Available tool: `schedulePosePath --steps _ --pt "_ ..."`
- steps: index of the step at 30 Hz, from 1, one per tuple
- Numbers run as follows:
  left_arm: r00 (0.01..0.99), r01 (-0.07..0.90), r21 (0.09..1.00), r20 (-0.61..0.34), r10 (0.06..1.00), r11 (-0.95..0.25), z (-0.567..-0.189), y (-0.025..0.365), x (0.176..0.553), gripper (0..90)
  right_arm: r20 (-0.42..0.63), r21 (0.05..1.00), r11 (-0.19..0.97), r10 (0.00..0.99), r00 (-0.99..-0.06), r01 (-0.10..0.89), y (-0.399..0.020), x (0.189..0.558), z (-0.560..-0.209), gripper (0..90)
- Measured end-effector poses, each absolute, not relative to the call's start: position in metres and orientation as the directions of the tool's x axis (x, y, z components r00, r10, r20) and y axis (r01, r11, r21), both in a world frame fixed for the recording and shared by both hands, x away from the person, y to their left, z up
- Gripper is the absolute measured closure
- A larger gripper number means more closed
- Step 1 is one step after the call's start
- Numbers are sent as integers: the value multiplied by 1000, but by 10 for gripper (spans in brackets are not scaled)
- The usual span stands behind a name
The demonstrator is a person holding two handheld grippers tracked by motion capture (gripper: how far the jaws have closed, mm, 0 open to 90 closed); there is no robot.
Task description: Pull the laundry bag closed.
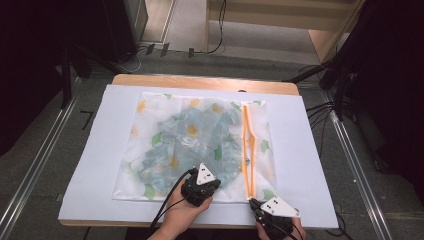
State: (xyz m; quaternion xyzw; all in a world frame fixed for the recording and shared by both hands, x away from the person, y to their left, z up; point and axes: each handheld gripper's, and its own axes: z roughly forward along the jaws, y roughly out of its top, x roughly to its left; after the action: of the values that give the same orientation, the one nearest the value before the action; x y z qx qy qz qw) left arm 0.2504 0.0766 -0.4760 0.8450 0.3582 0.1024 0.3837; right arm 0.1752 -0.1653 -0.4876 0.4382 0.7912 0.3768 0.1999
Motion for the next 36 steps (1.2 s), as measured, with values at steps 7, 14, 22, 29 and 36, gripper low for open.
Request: schedulePosePath --steps 7,14,22,29,36 --pt "721 527 723 -103 685 -446 -476 76 250 900 -11 810 339 825 -565 479 -162 172 -483 733" --pt "722 527 723 -103 684 -447 -476 76 250 900 -46 803 383 803 -594 456 -157 186 -483 695" --pt "724 525 723 -101 682 -450 -476 77 250 900 -45 779 408 794 -607 475 -160 186 -489 646" --pt "722 527 725 -107 683 -444 -476 76 250 900 -48 781 403 801 -597 477 -160 187 -487 722" --pt "723 528 726 -112 681 -441 -477 77 251 900 4 793 358 806 -592 493 -177 186 -486 721"
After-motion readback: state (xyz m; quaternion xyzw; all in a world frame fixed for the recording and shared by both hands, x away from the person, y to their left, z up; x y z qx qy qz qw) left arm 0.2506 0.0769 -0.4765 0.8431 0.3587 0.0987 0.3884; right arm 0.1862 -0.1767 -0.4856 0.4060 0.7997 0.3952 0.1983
